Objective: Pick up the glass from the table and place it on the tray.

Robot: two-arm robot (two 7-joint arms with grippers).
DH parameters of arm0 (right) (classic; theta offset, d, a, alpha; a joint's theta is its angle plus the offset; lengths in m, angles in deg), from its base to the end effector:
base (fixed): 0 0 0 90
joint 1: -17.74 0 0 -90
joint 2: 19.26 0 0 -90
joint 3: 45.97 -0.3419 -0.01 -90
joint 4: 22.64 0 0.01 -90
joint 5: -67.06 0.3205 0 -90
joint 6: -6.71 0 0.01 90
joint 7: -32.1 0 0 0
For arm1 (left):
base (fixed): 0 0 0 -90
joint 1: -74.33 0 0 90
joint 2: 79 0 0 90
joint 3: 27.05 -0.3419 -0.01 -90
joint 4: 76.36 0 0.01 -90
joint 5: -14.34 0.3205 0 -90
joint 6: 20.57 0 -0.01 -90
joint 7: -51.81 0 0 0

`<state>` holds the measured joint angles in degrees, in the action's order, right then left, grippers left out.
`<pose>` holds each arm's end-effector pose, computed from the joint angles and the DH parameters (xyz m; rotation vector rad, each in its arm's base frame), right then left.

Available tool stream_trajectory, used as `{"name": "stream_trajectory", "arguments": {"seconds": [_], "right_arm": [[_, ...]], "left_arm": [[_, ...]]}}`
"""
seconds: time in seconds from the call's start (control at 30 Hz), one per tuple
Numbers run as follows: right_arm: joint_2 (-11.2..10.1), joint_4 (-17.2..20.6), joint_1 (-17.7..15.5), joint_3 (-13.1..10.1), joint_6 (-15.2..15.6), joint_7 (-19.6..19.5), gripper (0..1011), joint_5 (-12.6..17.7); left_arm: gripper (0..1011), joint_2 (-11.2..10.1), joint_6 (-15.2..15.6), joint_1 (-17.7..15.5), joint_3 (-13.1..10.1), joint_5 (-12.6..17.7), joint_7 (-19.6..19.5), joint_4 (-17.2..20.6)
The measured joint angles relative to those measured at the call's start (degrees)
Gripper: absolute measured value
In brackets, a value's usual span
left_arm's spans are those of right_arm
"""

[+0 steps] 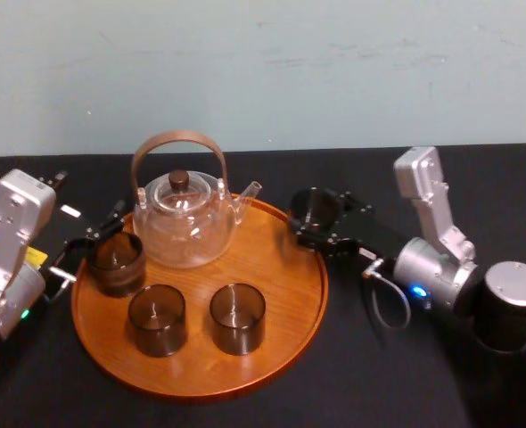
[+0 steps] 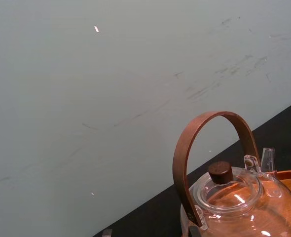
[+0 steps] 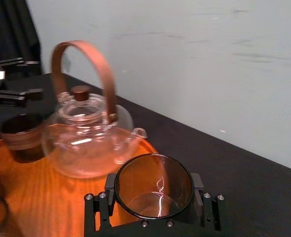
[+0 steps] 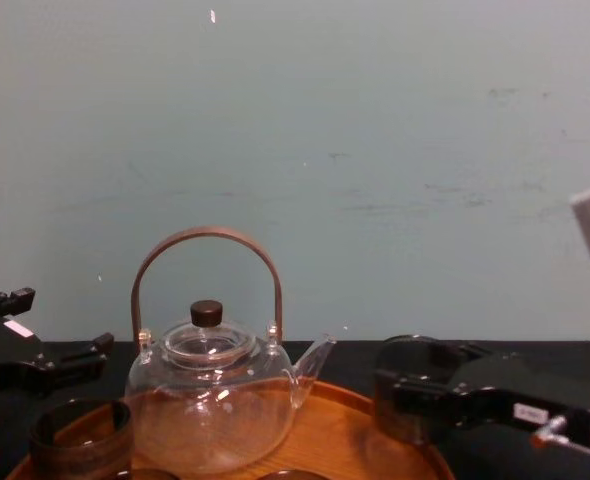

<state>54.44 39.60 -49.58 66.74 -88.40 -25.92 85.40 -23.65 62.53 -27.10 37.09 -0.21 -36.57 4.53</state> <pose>0.4528 -0.0312 -0.3699 -0.1290 0.0330 -0.7976 0.3776 0.1092 -0.3464 0.3048 -0.2849 1.2481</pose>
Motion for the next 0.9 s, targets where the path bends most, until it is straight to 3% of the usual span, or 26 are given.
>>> {"name": "stream_trajectory", "arguments": {"seconds": [0.3, 0.9], "right_arm": [[1.6, -2.1, 1.7, 3.3, -0.4, 1.7, 905, -0.5], [3.5, -6.8, 4.0, 5.3, -1.2, 2.4, 905, -0.2]], "left_arm": [[1002, 0.0, 0.0, 0.0, 0.0, 0.0, 0.0, 0.0], [1002, 0.0, 0.0, 0.0, 0.0, 0.0, 0.0, 0.0]]}}
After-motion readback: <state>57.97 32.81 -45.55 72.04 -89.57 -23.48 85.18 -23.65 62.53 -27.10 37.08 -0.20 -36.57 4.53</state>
